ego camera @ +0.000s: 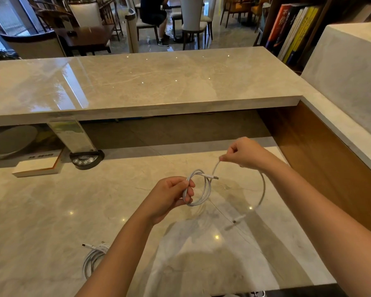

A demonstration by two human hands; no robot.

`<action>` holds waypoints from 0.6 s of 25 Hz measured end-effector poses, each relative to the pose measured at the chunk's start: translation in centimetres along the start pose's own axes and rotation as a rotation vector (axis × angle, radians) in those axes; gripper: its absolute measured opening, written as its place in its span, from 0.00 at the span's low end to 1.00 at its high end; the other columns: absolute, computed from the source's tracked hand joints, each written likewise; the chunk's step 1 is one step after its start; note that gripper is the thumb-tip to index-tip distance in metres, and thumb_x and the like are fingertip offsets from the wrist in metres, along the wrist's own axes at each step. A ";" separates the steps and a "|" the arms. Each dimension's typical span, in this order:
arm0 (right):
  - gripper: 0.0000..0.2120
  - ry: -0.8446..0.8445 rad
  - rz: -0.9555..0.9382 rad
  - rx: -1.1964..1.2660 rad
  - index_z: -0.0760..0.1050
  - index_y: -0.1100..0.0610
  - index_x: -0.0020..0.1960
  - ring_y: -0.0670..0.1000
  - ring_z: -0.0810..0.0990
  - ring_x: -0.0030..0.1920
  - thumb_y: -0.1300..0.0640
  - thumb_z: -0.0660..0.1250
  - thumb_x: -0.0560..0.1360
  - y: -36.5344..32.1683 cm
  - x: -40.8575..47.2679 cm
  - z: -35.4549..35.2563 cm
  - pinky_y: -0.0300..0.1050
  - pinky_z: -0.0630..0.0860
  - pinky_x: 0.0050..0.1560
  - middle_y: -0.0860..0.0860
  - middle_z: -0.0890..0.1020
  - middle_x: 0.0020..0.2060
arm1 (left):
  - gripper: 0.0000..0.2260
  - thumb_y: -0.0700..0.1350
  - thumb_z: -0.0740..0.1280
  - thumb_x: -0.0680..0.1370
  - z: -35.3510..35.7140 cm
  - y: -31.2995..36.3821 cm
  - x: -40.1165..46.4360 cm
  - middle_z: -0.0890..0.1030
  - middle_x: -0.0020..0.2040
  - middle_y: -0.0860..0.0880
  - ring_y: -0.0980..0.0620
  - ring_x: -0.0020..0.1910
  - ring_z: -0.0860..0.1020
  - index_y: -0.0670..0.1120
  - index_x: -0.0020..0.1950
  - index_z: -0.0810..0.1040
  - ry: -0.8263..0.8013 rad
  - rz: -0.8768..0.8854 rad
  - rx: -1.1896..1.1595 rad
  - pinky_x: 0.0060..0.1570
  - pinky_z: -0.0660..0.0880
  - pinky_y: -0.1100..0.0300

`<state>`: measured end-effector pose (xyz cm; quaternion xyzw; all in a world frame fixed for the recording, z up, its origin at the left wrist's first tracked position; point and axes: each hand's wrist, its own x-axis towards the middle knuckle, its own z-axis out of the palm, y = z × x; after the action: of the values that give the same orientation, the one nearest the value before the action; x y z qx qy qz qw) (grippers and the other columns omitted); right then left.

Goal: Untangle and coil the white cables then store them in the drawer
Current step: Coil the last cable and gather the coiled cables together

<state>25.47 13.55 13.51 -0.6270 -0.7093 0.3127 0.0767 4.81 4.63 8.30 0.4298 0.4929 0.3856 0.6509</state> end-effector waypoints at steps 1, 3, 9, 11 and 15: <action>0.16 0.038 -0.028 0.027 0.74 0.64 0.35 0.53 0.68 0.29 0.53 0.65 0.75 -1.0 -0.4 0.4 0.44 0.66 0.32 0.55 0.75 0.30 | 0.12 0.37 0.56 0.80 0.3 -0.3 0.1 0.78 0.32 0.49 0.55 0.28 0.75 0.41 0.43 0.78 0.041 -0.005 0.001 0.40 0.78 0.62; 0.16 0.059 -0.089 0.064 0.78 0.69 0.45 0.49 0.68 0.26 0.58 0.59 0.78 -2.9 -1.5 1.5 0.42 0.65 0.29 0.46 0.78 0.32 | 0.11 0.37 0.57 0.80 0.6 -0.9 0.1 0.79 0.33 0.49 0.55 0.29 0.76 0.41 0.43 0.78 0.097 -0.013 -0.003 0.40 0.78 0.61; 0.18 0.083 -0.330 0.078 0.66 0.55 0.67 0.56 0.79 0.48 0.62 0.58 0.77 -6.1 -5.8 6.6 0.45 0.73 0.46 0.57 0.80 0.51 | 0.11 0.40 0.57 0.80 0.8 -1.6 0.3 0.82 0.42 0.43 0.54 0.39 0.82 0.37 0.52 0.78 0.172 0.000 -0.263 0.43 0.80 0.61; 0.13 0.122 -0.390 0.041 0.62 0.54 0.61 0.56 0.79 0.40 0.59 0.59 0.78 -5.4 -6.3 8.4 0.45 0.72 0.36 0.56 0.80 0.44 | 0.12 0.39 0.57 0.80 0.6 -1.2 0.2 0.84 0.45 0.43 0.53 0.43 0.83 0.38 0.52 0.79 0.162 0.020 -0.396 0.43 0.80 0.62; 0.10 0.181 -0.301 0.215 0.61 0.51 0.50 0.53 0.78 0.35 0.53 0.63 0.77 -4.2 -5.8 9.7 0.45 0.72 0.34 0.51 0.77 0.35 | 0.11 0.39 0.57 0.80 0.6 -0.4 0.0 0.84 0.40 0.44 0.52 0.41 0.84 0.39 0.50 0.78 0.180 0.039 -0.610 0.44 0.81 0.59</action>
<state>18.30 4.71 9.73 -0.5277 -0.7477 0.3142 0.2526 5.38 4.37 8.00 0.1883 0.4017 0.5646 0.6960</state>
